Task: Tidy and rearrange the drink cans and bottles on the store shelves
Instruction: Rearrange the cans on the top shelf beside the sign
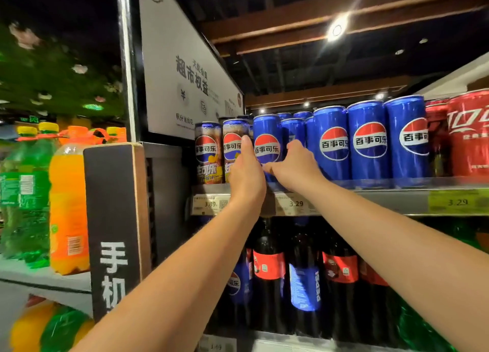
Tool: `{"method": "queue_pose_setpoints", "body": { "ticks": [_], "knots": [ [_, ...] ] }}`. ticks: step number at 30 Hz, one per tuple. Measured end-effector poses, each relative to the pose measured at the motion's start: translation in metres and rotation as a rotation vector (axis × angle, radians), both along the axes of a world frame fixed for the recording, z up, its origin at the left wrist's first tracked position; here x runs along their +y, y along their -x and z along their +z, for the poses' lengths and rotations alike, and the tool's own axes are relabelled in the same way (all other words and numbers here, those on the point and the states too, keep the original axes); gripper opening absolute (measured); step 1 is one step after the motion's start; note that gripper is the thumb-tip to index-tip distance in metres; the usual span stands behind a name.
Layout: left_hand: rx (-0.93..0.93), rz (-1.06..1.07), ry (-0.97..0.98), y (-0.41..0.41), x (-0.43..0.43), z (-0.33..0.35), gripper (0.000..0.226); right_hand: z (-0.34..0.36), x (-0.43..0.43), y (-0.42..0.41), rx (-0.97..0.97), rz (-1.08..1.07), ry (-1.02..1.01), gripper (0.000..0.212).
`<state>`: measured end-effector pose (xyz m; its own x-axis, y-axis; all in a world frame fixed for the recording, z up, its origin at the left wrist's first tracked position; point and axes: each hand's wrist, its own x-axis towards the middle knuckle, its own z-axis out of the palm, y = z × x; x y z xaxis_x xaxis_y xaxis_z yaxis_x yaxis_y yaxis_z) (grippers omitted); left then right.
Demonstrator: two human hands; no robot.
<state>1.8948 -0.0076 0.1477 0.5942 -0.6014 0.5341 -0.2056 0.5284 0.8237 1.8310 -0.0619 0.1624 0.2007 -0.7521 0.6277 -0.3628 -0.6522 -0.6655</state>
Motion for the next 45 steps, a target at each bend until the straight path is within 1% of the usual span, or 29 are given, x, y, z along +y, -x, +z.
{"method": "queue_pose_setpoints", "body": {
  "ticks": [3,6,11,18,30,33,38,45],
  "knots": [
    [-0.065,0.018,-0.025,-0.002,-0.004,0.002,0.045,0.002,-0.002,-0.004,0.057,-0.047,0.007,0.052],
    [-0.076,0.065,-0.038,-0.005,-0.006,0.004,0.047,0.004,-0.004,-0.006,0.072,-0.084,-0.006,0.055],
    [-0.027,0.035,-0.027,-0.01,-0.008,0.008,0.048,0.002,-0.006,-0.004,0.057,-0.09,-0.01,0.06],
    [-0.01,-0.048,-0.068,-0.003,-0.013,0.013,0.049,0.001,-0.004,0.002,0.038,-0.192,0.017,0.065],
    [0.0,-0.028,-0.041,-0.004,-0.021,0.01,0.055,-0.004,0.007,0.005,0.071,-0.297,0.065,0.062],
    [0.014,-0.039,-0.042,-0.005,-0.023,0.009,0.056,-0.004,0.01,0.004,0.089,-0.315,0.073,0.059],
    [0.005,-0.015,-0.058,-0.004,-0.022,0.009,0.057,-0.007,0.013,0.003,0.065,-0.29,0.062,0.053],
    [-0.069,0.02,-0.089,-0.002,-0.02,0.011,0.06,-0.006,0.011,0.004,-0.001,-0.273,0.094,0.046]
  ]
}}
